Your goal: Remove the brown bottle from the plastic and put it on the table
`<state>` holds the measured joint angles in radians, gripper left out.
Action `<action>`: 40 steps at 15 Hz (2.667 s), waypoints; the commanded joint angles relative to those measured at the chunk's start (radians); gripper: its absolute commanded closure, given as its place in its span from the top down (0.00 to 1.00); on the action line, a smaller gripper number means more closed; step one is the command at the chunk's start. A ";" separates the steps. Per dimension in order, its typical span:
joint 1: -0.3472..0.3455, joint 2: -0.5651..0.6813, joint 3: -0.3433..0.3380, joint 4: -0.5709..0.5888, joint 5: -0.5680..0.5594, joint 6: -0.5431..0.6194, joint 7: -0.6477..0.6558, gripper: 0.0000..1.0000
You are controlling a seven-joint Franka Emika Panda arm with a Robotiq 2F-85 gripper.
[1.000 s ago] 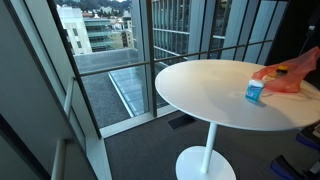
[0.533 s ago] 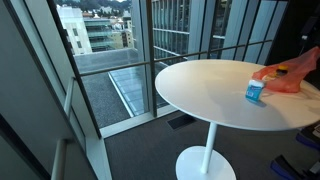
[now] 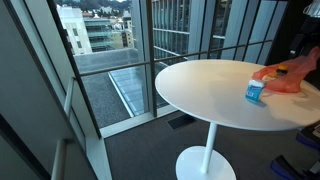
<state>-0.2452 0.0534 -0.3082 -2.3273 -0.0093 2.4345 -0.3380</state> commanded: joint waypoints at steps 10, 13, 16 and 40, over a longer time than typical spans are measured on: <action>-0.059 0.168 0.046 0.048 0.053 0.057 -0.082 1.00; -0.072 0.201 0.051 0.076 0.050 0.078 -0.071 1.00; -0.088 0.232 0.056 0.108 0.056 0.086 -0.064 1.00; -0.116 0.400 0.087 0.276 0.114 0.100 0.108 1.00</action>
<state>-0.3534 0.4286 -0.2291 -2.0815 0.1152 2.5318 -0.2661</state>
